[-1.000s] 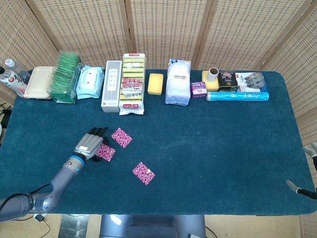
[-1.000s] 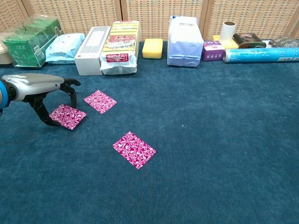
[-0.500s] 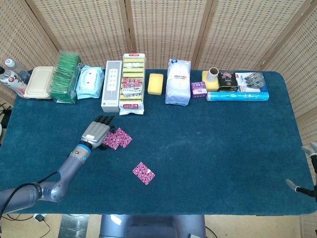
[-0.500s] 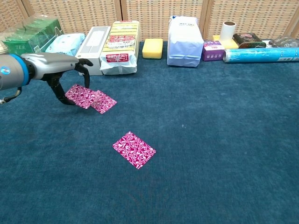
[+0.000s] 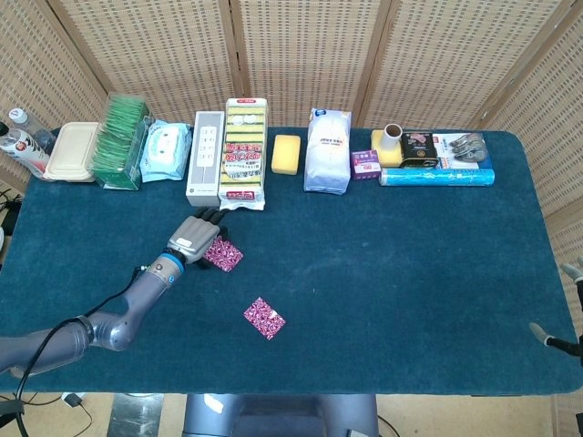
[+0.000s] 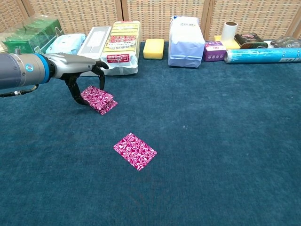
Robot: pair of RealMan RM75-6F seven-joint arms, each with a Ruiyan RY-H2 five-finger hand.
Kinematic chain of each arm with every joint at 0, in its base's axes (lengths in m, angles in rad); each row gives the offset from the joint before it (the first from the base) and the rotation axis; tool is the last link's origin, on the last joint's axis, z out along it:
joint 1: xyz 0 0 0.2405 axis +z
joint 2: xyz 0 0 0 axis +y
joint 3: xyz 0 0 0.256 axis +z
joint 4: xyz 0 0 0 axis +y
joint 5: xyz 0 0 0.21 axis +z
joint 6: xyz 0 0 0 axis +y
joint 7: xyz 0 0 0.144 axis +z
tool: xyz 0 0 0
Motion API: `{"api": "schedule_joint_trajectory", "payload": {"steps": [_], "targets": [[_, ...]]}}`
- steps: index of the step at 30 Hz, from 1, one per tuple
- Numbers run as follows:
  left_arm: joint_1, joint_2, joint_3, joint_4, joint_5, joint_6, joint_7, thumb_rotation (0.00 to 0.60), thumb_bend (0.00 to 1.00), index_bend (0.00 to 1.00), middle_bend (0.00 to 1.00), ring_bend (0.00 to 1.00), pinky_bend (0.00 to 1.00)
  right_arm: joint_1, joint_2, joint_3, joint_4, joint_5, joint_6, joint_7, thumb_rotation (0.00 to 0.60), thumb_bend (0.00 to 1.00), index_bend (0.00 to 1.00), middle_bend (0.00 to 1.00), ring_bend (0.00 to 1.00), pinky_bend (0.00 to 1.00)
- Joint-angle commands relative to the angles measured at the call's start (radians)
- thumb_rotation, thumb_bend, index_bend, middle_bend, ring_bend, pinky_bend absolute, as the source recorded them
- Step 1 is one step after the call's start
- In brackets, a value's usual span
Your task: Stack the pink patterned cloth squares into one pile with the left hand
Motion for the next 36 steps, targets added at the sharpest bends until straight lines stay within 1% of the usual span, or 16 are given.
{"api": "schedule_joint_trajectory", "payload": {"steps": [1, 16, 22, 28, 36], "targets": [[-0.017, -0.013, -0.008, 0.039, 0.018, -0.033, -0.03, 0.6, 0.2, 0.38, 0.0, 0.0, 0.03, 0.002, -0.009, 0.006, 0.003, 0.013, 0.001, -0.017, 0.6, 0.04, 0.14, 0.05, 0.0, 0.0], [-0.039, -0.026, -0.002, 0.11, 0.08, -0.1, -0.111, 0.6, 0.2, 0.38, 0.0, 0.0, 0.03, 0.002, -0.027, 0.022, 0.008, 0.039, 0.01, -0.061, 0.6, 0.04, 0.14, 0.05, 0.0, 0.0], [-0.023, -0.023, 0.016, 0.116, 0.122, -0.076, -0.124, 0.6, 0.2, 0.38, 0.0, 0.0, 0.03, 0.006, -0.03, 0.021, 0.005, 0.042, 0.002, -0.076, 0.6, 0.04, 0.14, 0.05, 0.0, 0.0], [-0.02, -0.04, 0.021, 0.147, 0.123, -0.079, -0.134, 0.6, 0.2, 0.38, 0.0, 0.0, 0.03, 0.007, -0.029, 0.02, 0.004, 0.04, -0.003, -0.078, 0.6, 0.04, 0.14, 0.05, 0.0, 0.0], [-0.026, -0.048, 0.018, 0.158, 0.125, -0.082, -0.134, 0.6, 0.2, 0.38, 0.0, 0.0, 0.03, 0.004, -0.028, 0.022, -0.001, 0.043, -0.001, -0.082, 0.6, 0.04, 0.14, 0.05, 0.0, 0.0]]}}
